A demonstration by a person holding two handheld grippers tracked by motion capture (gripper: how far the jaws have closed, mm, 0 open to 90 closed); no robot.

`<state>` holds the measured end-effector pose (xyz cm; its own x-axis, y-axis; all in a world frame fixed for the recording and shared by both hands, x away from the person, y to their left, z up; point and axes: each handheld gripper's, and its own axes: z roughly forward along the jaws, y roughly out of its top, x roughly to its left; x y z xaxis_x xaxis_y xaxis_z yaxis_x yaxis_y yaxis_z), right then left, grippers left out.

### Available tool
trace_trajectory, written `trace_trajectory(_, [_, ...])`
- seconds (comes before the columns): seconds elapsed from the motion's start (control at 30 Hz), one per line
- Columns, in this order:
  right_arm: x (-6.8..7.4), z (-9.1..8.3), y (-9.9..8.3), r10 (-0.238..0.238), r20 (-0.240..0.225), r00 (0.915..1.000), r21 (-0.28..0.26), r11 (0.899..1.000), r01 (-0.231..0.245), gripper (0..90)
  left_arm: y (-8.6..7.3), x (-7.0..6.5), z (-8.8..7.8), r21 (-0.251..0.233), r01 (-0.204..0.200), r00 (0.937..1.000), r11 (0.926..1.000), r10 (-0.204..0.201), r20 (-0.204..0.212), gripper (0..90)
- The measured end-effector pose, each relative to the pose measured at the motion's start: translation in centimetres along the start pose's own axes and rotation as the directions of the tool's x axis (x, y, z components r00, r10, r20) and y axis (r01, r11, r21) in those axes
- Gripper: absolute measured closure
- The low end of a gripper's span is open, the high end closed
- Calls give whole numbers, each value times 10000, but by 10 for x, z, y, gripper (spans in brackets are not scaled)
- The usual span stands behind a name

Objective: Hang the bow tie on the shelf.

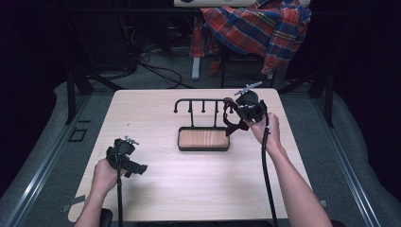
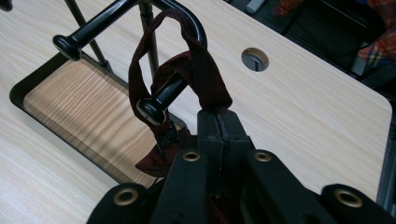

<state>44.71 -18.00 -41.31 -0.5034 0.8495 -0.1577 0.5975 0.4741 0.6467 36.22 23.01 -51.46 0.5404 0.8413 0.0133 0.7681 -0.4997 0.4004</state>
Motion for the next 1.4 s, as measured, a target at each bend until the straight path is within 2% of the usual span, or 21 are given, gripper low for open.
trace_trajectory(0.37, [2,0,-5,-49,-509,9987,-191,9998,40,890,0,-1,0,23,-64,10000,10000,64,23,4])
trace_trajectory(0.77, [2,5,-10,72,-586,9983,-152,9999,-81,886,1,-2,0,108,-113,9999,9999,113,27,4])
trace_trajectory(0.97, [6,-1,-5,-234,-199,9995,-347,9991,227,884,1,-2,1,104,-157,9999,9998,157,17,4])
trace_trajectory(1.0, [7,-2,-4,-256,8,9997,-533,9982,256,884,1,-2,1,108,-156,9999,9998,156,16,4])
trace_trajectory(1.13, [6,-4,-2,-404,326,9987,-788,9960,429,884,1,-3,1,128,-167,9999,9998,167,28,4])
trace_trajectory(1.23, [4,-4,1,-330,400,9987,-916,9951,365,884,1,-3,1,121,-206,9998,9997,206,36,4])
trace_trajectory(1.33, [0,-6,6,-207,699,9973,-1351,9904,300,885,1,-3,2,130,-208,9998,9997,208,35,4])
trace_trajectory(1.4, [-1,-6,7,-252,685,9973,-1277,9912,338,884,1,-3,2,136,-219,9998,9997,218,41,4])
